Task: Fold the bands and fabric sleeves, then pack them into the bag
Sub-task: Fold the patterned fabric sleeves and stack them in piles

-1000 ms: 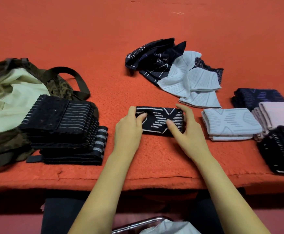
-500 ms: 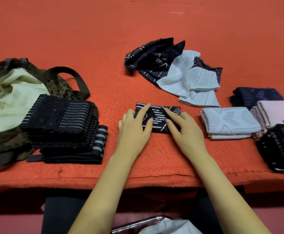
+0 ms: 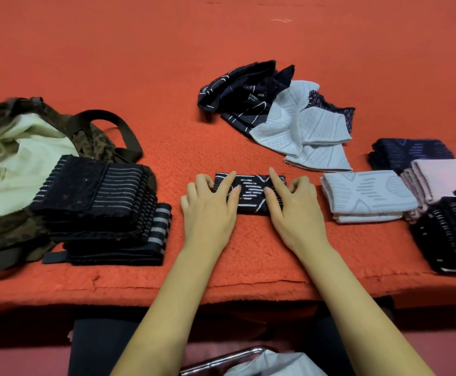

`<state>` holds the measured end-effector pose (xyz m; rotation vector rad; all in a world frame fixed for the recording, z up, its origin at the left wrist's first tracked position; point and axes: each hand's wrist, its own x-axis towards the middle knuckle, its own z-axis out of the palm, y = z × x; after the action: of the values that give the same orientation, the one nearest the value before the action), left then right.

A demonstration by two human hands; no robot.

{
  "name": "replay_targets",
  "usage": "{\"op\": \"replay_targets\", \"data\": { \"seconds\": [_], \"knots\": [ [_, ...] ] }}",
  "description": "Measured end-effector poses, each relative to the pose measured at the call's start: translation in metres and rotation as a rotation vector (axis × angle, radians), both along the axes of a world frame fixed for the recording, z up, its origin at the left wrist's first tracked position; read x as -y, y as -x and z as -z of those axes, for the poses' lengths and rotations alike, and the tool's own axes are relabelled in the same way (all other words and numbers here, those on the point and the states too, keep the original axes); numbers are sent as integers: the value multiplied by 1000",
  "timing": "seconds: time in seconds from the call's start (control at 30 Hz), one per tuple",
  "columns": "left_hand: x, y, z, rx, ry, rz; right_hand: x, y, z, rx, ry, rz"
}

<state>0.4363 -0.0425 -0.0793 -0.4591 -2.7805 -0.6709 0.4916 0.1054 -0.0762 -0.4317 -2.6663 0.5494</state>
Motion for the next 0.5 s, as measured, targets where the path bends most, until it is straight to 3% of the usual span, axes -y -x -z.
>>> {"op": "replay_targets", "data": {
  "seconds": [0.13,0.3,0.43,0.5],
  "knots": [
    [0,-1,0,11,56,17,1,0,2,18,-91,17],
    [3,2,-2,85,46,79,-4,-3,-1,11,-1,-36],
    [10,7,-6,229,-303,204,-10,-2,2,-91,135,-126],
    [12,7,-8,243,-382,231,-11,-2,3,-161,127,-153]
  ]
}}
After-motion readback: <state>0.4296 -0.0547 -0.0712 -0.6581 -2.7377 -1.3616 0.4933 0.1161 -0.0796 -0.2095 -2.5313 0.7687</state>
